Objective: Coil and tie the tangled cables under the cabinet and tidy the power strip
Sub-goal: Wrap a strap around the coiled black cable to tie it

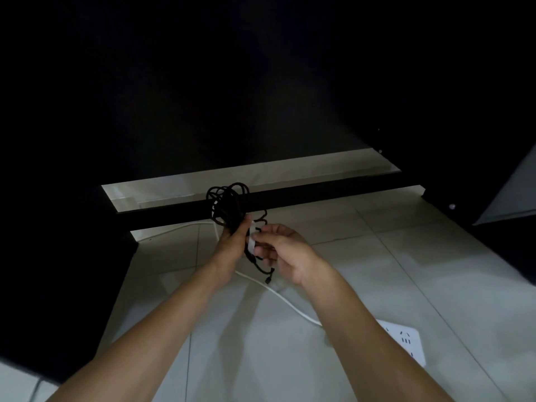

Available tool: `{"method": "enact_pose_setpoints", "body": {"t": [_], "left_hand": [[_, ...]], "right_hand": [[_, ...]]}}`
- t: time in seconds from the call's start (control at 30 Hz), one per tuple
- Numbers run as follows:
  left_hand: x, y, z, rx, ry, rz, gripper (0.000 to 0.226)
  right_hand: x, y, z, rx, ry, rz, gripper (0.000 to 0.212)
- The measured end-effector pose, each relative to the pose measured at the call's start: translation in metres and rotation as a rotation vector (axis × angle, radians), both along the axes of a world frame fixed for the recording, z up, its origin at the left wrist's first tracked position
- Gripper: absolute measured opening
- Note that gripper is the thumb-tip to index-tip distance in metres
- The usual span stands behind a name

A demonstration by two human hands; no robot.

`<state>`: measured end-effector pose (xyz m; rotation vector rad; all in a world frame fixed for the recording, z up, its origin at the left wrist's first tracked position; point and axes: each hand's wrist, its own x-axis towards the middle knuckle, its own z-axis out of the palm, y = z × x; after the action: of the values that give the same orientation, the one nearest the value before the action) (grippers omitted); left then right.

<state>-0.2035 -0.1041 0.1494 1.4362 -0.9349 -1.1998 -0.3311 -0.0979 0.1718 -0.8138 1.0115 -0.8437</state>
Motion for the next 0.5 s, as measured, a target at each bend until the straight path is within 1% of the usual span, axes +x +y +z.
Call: {"method": "enact_pose_setpoints", "body": {"t": [0.07, 0.1, 0.17, 0.2, 0.23, 0.3, 0.33, 0.43, 0.5], "left_hand": [[-0.002, -0.002, -0.003, 0.002, 0.033, 0.007, 0.08], [-0.002, -0.004, -0.004, 0.003, 0.048, 0.003, 0.084], [-0.001, -0.004, -0.003, 0.008, 0.1, -0.045, 0.09], [-0.002, -0.003, 0.001, 0.008, 0.128, -0.082, 0.087], [-0.002, -0.003, 0.002, 0.006, 0.139, -0.113, 0.076], [-0.002, -0.002, 0.003, -0.003, 0.137, -0.158, 0.05], [-0.002, -0.002, 0.002, -0.002, 0.134, -0.17, 0.046], [-0.006, 0.0, 0.003, -0.007, 0.143, -0.186, 0.045], [-0.008, 0.001, 0.004, -0.003, 0.148, -0.19, 0.039]], "right_hand": [[-0.003, 0.0, 0.004, -0.004, -0.011, -0.004, 0.022], [-0.005, 0.001, 0.007, -0.029, 0.025, 0.004, 0.022], [-0.009, 0.002, 0.011, -0.129, 0.176, 0.04, 0.021], [-0.011, 0.002, 0.012, -0.182, 0.268, 0.066, 0.021], [-0.012, 0.002, 0.012, -0.228, 0.338, 0.09, 0.022], [-0.012, 0.0, 0.009, -0.31, 0.372, 0.12, 0.021], [-0.011, -0.001, 0.008, -0.355, 0.374, 0.132, 0.019], [-0.01, -0.003, 0.001, -0.477, 0.411, 0.162, 0.021], [-0.01, -0.004, -0.003, -0.564, 0.505, 0.153, 0.025]]}}
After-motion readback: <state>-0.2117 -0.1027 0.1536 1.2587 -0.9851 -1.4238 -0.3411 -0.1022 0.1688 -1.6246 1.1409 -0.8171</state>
